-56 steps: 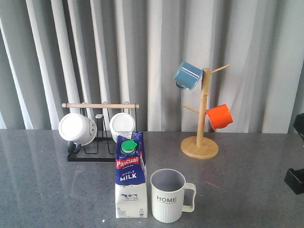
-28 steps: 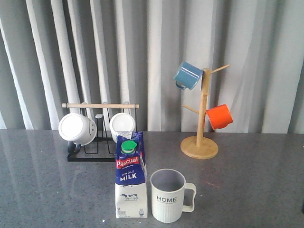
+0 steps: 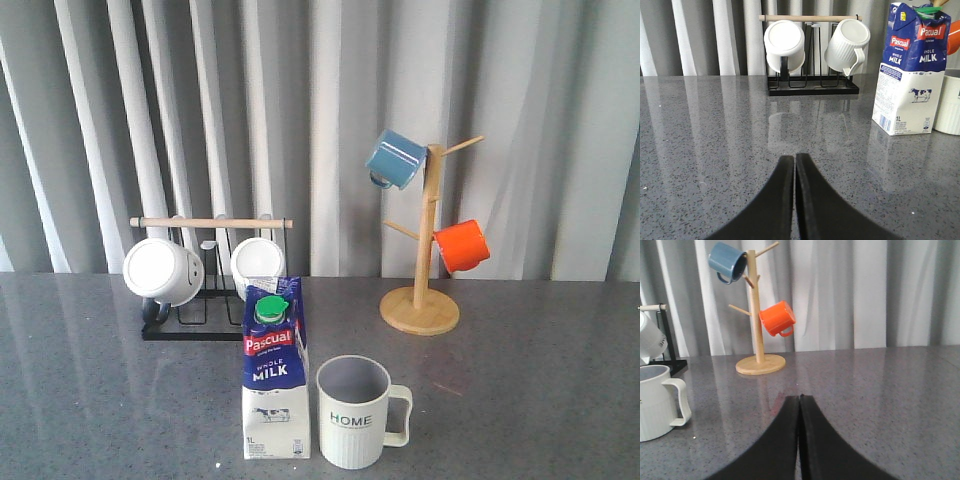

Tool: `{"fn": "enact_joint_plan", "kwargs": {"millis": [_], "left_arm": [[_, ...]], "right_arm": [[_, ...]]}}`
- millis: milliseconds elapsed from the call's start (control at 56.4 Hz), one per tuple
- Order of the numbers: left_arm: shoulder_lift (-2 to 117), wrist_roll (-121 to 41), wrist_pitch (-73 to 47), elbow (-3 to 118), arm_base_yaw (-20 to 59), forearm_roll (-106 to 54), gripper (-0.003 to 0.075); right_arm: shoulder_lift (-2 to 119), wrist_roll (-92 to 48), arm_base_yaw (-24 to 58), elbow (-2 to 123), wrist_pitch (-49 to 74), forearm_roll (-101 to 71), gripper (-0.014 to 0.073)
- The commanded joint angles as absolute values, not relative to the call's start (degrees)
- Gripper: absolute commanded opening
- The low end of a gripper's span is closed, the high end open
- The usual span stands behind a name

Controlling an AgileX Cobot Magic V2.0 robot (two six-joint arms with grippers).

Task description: Place milk next to cup

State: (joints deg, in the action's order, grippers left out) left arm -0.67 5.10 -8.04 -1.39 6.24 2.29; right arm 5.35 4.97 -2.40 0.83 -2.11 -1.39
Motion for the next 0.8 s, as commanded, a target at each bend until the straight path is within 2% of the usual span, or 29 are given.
{"fn": "enact_joint_plan", "kwargs": {"millis": [0, 177, 780], "left_arm": [[-1.35, 5.56, -4.21, -0.19, 6.39, 2.14, -0.0006], [-1.35, 5.56, -4.21, -0.19, 6.39, 2.14, -0.0006], [-1.35, 5.56, -4.21, -0.19, 6.39, 2.14, -0.0006]], "right_arm": [[1.49, 5.71, -4.02, 1.14, -2.69, -0.53, -0.0008], [-1.43, 5.71, -4.08, 1.14, 2.81, -0.49, -0.0008], [-1.43, 5.71, -4.08, 1.14, 2.69, 3.14, -0.0008]]}}
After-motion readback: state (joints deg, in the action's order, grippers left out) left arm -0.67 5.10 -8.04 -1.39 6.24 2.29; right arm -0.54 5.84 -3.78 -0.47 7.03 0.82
